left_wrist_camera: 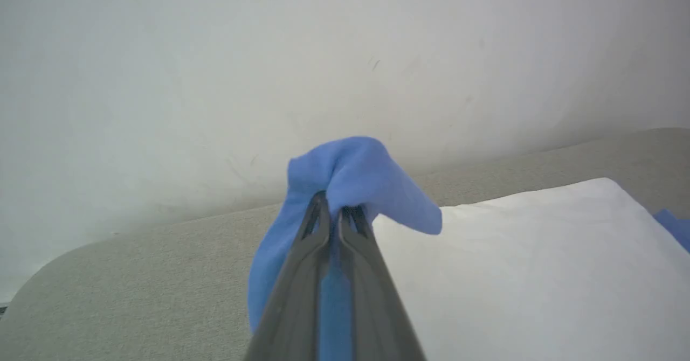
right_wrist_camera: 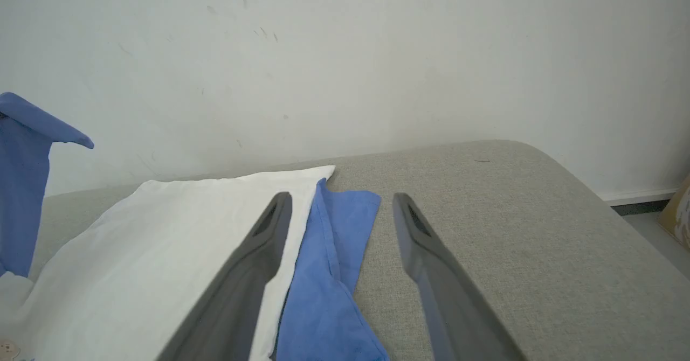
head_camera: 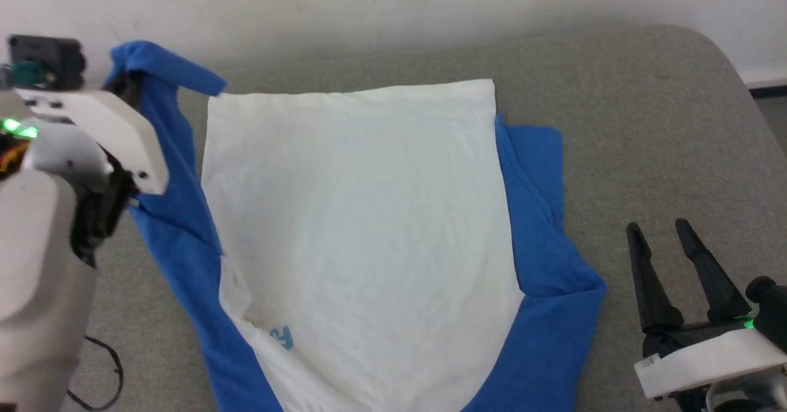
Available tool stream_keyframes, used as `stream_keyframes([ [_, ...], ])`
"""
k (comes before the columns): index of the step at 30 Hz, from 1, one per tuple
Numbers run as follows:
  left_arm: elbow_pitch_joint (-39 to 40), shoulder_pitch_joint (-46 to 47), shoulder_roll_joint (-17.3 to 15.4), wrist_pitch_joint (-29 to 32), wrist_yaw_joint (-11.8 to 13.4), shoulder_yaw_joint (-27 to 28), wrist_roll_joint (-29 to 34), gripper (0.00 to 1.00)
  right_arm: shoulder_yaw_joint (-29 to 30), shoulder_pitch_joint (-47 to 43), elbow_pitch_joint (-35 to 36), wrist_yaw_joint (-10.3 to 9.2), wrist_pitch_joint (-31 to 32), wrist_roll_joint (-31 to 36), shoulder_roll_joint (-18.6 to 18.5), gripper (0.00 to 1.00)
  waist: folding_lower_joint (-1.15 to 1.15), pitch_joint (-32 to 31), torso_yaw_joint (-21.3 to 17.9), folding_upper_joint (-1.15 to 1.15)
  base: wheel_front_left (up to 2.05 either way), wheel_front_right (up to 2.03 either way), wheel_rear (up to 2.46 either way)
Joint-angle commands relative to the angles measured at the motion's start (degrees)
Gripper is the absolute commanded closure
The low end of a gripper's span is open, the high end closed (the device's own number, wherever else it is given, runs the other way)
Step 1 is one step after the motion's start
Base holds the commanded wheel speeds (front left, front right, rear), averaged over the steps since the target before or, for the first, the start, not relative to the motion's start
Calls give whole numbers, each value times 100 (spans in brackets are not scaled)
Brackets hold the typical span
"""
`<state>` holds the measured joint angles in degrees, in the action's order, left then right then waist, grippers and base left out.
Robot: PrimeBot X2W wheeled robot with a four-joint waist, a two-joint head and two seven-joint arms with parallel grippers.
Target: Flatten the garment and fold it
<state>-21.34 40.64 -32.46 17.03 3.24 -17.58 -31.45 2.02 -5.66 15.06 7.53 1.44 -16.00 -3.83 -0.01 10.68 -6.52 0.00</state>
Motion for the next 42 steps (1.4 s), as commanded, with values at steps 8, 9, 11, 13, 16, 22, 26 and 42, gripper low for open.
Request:
stream_keyframes([
  [8, 1999, -1468, 665, 182, 87, -1013, 138, 100, 197, -291, 257, -4, 184, 105, 78, 0, 1, -541, 338, 0, 0, 0, 0],
  [9, 2101, -1593, 780, 221, 80, -1186, 153, 100, 205, -291, 272, -4, 208, 112, 81, 0, 1, -538, 320, 0, 0, 0, 0],
  [11, 2195, -1803, 1090, 199, 78, -1466, 110, 100, 184, -265, 304, -4, 237, 116, 86, 0, 1, -516, 252, 0, 0, 0, 0],
  [13, 2137, -1934, 1436, 85, 79, -1732, 111, 100, 189, -252, 323, -4, 254, 120, 89, 0, 1, -494, 184, 0, 0, 0, 0],
  [16, 1849, -2063, 1964, -180, 125, -2063, 158, 100, 155, -232, 327, -4, 277, 102, 92, 0, 1, -431, 47, 0, 0, 0, 0],
  [22, 692, -2396, 2503, -517, 171, -2534, 248, 100, 84, -250, 252, -4, 278, -6, 94, 0, 1, -304, -157, 0, 0, 0, 0],
  [26, 185, -2601, 2536, -537, 100, -2690, 209, 0, 71, -267, 201, -4, 273, -39, 94, 0, 1, -280, -180, 0, 0, 0, 0],
  [42, 1823, -2843, 2003, -2475, 584, -1730, 394, 0, 228, -267, 228, -4, 376, 228, 95, 0, 1, -498, 485, 0, 0, 0, 0],
])
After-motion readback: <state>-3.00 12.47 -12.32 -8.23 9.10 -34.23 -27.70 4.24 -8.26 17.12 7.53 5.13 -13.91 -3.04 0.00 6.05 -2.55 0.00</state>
